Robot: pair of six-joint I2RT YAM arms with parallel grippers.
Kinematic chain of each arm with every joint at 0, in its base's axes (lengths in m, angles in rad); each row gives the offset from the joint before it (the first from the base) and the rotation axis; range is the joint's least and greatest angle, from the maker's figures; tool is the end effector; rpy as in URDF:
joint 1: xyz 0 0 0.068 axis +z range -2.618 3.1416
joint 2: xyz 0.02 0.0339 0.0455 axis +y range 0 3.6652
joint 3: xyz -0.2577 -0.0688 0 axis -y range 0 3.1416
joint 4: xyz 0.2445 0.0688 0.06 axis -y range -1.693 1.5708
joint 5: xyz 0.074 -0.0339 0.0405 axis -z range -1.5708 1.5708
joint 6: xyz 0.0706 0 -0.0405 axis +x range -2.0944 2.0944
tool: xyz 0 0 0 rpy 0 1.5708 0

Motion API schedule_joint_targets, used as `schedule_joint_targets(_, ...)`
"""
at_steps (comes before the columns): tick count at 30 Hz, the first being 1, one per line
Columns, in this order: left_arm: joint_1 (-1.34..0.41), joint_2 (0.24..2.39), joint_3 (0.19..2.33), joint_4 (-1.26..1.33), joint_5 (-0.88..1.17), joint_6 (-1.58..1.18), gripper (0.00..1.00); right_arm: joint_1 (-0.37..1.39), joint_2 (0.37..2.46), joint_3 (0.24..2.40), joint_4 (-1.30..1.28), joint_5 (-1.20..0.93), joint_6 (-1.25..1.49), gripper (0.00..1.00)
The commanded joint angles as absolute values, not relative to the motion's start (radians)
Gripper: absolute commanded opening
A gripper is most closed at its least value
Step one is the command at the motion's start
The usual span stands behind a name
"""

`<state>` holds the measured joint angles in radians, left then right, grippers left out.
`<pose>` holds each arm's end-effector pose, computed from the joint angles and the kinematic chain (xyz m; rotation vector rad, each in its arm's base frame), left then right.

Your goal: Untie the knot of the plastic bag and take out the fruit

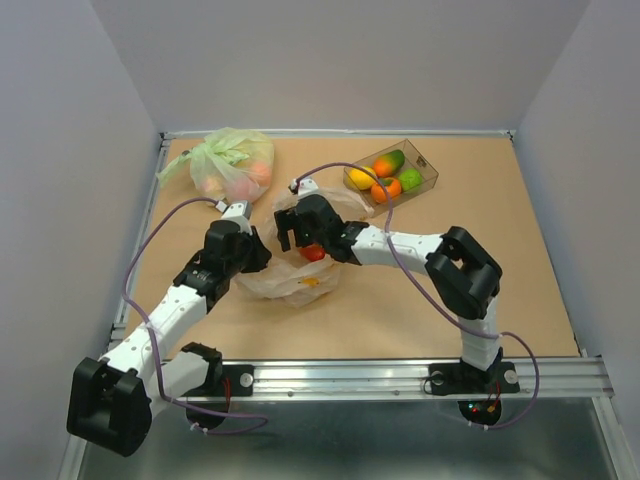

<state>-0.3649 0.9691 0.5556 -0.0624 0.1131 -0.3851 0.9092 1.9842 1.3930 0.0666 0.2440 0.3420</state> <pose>0.2309 -0.0968 0.2166 0.0511 2.0935 -0.5775 0.3104 0.3709 0.1917 -0.4478 2.0704 0.5035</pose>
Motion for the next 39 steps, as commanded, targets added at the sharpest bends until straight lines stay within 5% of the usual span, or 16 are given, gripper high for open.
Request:
schedule_joint_targets(1, -0.37, 0.971, 0.552, -0.026, 0.097, -0.374, 0.18, 0.91, 1.873, 1.272, 0.083, 0.229, 0.235, 0.9)
schedule_joint_targets(15, -0.383, 1.029, 0.571, -0.021, 0.112, -0.359, 0.18, 0.911, 1.949, 1.258, 0.077, 0.201, 0.083, 0.89)
schedule_joint_targets(18, -0.385, 1.034, 0.571, -0.02, 0.107, -0.356, 0.18, 0.911, 1.996, 1.299, 0.077, 0.189, 0.077, 0.81)
schedule_joint_targets(22, -0.387, 1.026, 0.571, -0.026, 0.095, -0.354, 0.18, 0.911, 1.985, 1.305, 0.075, 0.146, 0.069, 0.48)
schedule_joint_targets(28, -0.385, 1.005, 0.597, -0.057, -0.024, -0.325, 0.16, 0.911, 1.846, 1.269, 0.051, 0.088, 0.064, 0.12)
schedule_joint_targets(39, -0.321, 1.029, 0.657, -0.017, -0.166, -0.273, 0.06, 0.911, 1.651, 1.308, -0.077, 0.005, 0.022, 0.02)
